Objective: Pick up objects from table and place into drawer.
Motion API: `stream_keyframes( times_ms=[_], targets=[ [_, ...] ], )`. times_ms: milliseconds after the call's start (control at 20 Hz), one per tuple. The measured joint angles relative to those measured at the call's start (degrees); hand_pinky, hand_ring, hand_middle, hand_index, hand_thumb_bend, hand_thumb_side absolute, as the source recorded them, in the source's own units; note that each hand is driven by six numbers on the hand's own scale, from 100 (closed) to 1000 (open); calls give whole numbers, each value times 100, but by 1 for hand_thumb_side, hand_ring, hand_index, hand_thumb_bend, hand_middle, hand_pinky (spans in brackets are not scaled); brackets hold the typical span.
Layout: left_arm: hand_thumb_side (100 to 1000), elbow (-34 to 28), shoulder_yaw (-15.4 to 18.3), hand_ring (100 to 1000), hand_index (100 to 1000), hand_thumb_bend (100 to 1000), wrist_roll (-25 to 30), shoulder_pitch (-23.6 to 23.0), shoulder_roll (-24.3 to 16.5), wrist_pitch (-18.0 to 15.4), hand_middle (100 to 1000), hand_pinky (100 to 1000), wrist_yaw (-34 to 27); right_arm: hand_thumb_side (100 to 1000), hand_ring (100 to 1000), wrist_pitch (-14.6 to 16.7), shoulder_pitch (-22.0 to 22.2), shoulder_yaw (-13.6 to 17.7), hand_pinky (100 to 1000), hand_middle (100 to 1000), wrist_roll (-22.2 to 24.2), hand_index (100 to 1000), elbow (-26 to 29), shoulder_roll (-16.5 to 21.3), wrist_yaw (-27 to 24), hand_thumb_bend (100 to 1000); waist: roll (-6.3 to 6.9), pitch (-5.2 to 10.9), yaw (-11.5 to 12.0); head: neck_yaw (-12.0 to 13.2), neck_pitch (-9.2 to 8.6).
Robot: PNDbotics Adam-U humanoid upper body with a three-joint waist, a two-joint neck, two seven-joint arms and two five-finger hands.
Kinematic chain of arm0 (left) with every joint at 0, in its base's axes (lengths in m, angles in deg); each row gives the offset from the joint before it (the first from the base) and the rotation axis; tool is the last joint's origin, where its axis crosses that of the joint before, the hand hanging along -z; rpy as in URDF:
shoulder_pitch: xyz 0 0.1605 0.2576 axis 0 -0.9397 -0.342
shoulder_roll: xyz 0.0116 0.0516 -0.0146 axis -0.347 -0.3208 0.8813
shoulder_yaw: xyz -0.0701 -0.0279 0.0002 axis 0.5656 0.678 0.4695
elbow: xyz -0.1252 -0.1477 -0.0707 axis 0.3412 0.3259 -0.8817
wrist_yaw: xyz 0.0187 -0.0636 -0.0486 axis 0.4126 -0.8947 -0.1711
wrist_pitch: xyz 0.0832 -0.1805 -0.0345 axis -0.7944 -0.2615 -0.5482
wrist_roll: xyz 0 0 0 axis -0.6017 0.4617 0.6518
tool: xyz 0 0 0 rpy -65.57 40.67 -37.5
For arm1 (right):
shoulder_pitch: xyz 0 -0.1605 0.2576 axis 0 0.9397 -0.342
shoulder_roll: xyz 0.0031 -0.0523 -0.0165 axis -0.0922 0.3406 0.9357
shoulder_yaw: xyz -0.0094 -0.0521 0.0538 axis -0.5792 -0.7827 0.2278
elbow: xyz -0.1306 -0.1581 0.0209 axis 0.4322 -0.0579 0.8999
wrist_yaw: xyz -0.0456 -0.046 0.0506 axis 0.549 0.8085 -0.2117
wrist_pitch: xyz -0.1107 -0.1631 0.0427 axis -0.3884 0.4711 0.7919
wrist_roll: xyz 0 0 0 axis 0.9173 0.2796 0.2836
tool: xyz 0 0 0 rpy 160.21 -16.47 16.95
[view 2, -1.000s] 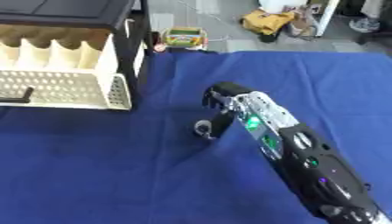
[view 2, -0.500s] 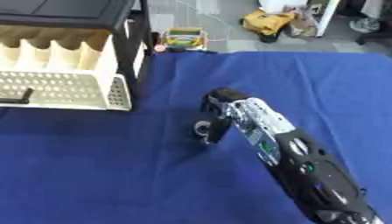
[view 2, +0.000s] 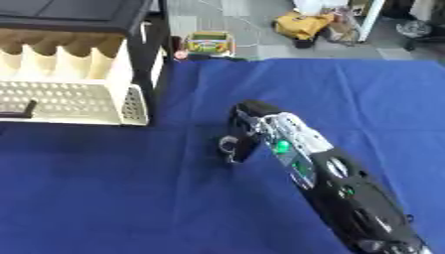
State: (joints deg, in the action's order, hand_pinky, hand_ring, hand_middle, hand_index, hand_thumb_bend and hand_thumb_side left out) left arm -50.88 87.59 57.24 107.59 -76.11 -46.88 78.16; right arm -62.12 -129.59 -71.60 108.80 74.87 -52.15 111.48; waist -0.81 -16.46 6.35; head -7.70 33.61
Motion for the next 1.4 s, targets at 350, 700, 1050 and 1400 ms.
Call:
stream_keyframes(
  times_ms=[350, 700, 1050, 1400],
  targets=[
    [753, 0, 0, 100, 748, 100, 0, -10, 4, 0, 100, 100, 0, 221, 628, -73, 0, 4, 451, 651, 53, 745, -19, -11, -131, 536, 0, -1, 16, -2, -1],
    [747, 0, -1, 100, 741, 100, 13, -24, 47, 6, 100, 100, 0, 180, 628, -149, -65, 20, 449, 652, 227, 745, -83, -30, -374, 496, 0, -1, 12, -2, -4],
    [746, 0, -2, 100, 735, 100, 34, -59, 48, 17, 100, 100, 0, 169, 625, -199, -159, 17, 441, 647, 334, 738, -147, -33, -482, 404, -6, -1, 0, -2, -42],
    [745, 0, -2, 100, 733, 100, 35, -82, 50, 20, 100, 100, 3, 154, 618, -237, -205, 17, 430, 639, 323, 729, -170, -33, -491, 345, -8, 0, -5, -2, -45]
  ],
)
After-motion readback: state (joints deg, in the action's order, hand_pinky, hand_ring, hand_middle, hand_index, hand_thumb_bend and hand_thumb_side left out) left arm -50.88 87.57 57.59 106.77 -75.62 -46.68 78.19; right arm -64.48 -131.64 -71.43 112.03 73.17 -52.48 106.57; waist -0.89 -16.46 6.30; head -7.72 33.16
